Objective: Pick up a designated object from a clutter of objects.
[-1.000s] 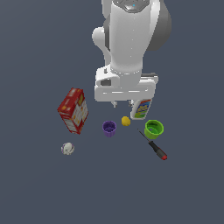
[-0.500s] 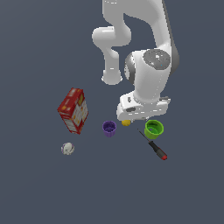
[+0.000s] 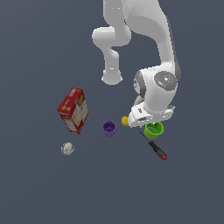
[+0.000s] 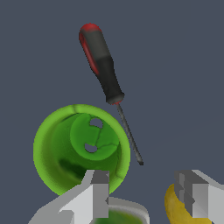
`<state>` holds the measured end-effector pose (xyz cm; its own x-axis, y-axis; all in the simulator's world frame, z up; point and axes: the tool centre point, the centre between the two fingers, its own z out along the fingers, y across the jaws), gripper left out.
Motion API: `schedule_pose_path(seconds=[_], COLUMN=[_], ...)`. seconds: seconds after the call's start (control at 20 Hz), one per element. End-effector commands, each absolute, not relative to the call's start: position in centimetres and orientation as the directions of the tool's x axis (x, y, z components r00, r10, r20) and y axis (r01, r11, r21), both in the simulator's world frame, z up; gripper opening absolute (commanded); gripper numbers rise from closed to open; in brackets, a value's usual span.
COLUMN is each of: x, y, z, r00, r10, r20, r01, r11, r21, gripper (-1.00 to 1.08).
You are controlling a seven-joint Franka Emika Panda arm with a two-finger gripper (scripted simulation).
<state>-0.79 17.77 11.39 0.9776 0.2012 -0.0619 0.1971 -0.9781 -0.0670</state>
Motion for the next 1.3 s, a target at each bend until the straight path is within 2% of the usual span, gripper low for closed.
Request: schedule_pose_path(seconds=[0.0,0.85,0.9,1.25], x=[-1.0,-1.5,-1.5,-1.5], y=[18.4,18.7,18.7,18.7], z=[10.6,7.3,7.3,7.3], r00=[0.976,0.976,0.976,0.976], r10=[0.207,0.209,0.209,0.209], r20=[-0.064,-0.065,-0.065,-0.065], r01=[0.202,0.204,0.204,0.204], r11=[-0.977,-0.976,-0.976,-0.976], r21=[-0.07,-0.071,-0.071,-0.071], gripper=[0.28,0.28,-1.0,-1.0])
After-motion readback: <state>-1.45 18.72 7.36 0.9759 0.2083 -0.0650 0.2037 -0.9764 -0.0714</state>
